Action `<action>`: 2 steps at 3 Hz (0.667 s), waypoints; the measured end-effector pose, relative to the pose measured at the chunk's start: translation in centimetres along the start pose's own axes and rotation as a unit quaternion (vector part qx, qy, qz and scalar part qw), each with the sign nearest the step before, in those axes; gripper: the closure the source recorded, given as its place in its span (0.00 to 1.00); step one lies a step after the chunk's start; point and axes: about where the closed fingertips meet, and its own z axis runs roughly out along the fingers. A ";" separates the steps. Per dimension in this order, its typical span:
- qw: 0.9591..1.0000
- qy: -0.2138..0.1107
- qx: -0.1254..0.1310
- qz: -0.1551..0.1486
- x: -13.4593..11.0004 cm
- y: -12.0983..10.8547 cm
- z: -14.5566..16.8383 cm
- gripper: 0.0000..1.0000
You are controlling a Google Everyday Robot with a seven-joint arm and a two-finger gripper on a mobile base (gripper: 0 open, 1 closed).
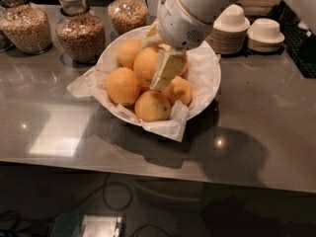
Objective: Pick orange from white bowl
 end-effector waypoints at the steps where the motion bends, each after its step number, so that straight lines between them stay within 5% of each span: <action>1: 0.999 -0.032 0.015 -0.003 -0.6 1.5 -1.2 1.00; 2: 0.994 -0.104 0.038 -0.005 -1.5 4.8 -2.0 1.00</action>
Offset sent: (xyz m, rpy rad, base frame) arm -0.1316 -0.0625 0.0559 0.7010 0.1130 -0.0284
